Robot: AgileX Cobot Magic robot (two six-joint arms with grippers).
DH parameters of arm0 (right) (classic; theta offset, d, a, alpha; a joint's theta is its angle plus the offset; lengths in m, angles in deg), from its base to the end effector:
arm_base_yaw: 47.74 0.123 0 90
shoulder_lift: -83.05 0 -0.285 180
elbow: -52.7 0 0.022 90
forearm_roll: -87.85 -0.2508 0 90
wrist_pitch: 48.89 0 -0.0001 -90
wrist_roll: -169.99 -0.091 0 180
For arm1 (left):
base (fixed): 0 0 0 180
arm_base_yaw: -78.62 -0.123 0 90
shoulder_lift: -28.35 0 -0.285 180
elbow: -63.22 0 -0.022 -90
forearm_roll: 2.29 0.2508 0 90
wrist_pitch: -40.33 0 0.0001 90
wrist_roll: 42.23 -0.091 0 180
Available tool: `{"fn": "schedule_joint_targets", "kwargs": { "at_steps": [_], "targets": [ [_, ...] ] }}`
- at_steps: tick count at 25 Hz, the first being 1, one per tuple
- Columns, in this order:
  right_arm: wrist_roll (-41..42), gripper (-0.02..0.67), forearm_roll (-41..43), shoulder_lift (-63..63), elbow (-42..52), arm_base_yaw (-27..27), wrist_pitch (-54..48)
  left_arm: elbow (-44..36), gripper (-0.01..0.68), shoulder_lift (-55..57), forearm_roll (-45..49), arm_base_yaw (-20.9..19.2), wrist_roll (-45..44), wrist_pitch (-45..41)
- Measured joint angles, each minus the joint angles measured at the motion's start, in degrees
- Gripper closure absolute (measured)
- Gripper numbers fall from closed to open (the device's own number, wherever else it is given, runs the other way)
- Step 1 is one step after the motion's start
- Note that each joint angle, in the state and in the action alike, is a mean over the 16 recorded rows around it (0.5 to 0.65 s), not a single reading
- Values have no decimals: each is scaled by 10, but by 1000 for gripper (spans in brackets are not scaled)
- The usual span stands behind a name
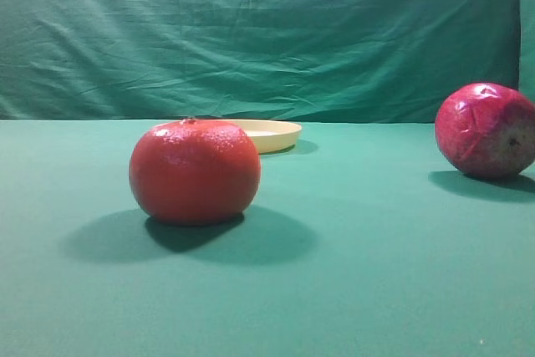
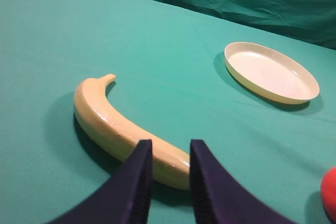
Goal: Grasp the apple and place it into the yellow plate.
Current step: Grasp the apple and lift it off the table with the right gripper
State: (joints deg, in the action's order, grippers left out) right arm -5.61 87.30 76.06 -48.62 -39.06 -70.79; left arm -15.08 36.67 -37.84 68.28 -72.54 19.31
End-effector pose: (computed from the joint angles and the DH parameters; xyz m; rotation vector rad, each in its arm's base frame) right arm 0.0516 0.0082 0.1710 -0.2080 1.8663 0.0608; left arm 0.0559 -0.0091 0.1794 -0.0682 1.8093 -0.1045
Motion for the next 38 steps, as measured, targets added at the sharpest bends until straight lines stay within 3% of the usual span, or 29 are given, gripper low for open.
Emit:
{"fn": "schedule_joint_targets", "kwargs": {
  "at_steps": [16,23,28,38],
  "targets": [
    [-7,649,-28,0,0,0,93,0,516,0,0,0,0,0],
    [-29,649,-57,-24,-42,0,118,0,516,0,0,0,0,0],
    [-36,649,-70,-90,-108,0,71,0,516,0,0,0,0,0],
    [8,649,-71,-329,-291,0,-120,0,516,0,0,0,0,0]
  ]
}}
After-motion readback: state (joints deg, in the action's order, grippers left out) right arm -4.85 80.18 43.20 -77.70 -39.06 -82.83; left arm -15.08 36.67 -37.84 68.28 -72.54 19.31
